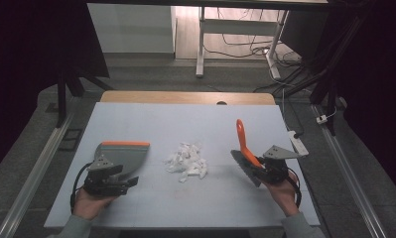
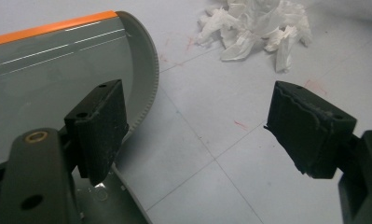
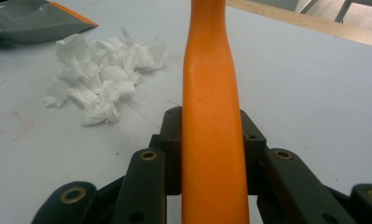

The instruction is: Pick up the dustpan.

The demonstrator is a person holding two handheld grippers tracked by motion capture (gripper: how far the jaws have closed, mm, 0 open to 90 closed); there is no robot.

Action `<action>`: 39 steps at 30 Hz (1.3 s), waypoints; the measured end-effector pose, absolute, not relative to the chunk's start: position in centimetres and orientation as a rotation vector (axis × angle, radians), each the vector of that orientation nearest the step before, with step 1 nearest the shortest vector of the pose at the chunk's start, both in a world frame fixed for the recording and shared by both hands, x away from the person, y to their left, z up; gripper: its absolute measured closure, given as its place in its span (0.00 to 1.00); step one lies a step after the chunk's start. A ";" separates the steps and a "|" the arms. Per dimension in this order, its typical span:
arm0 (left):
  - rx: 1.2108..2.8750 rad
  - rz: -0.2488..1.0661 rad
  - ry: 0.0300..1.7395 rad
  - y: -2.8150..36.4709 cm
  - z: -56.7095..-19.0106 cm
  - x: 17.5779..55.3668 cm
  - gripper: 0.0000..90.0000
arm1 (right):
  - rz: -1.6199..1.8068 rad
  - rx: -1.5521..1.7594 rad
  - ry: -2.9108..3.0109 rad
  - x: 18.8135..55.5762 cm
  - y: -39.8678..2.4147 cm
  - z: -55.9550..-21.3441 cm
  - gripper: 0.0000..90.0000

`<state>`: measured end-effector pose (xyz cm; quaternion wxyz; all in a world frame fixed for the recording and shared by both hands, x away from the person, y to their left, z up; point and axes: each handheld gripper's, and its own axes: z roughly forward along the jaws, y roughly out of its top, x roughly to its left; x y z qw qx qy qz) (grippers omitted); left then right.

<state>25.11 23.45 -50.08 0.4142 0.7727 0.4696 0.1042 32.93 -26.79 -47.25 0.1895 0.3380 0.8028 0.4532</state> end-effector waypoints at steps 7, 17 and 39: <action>1.933 0.252 1.168 23.4 -49.8 25.1 0.23 | 1.275 0.945 2.253 32.9 -26.7 -47.2 0.78; 1.931 0.251 1.154 23.3 -49.6 25.1 0.23 | 1.258 0.927 2.256 32.8 -26.5 -47.1 0.78; 1.985 0.222 1.134 22.2 -48.5 25.5 0.22 | 1.248 0.921 2.252 32.7 -26.4 -47.3 0.78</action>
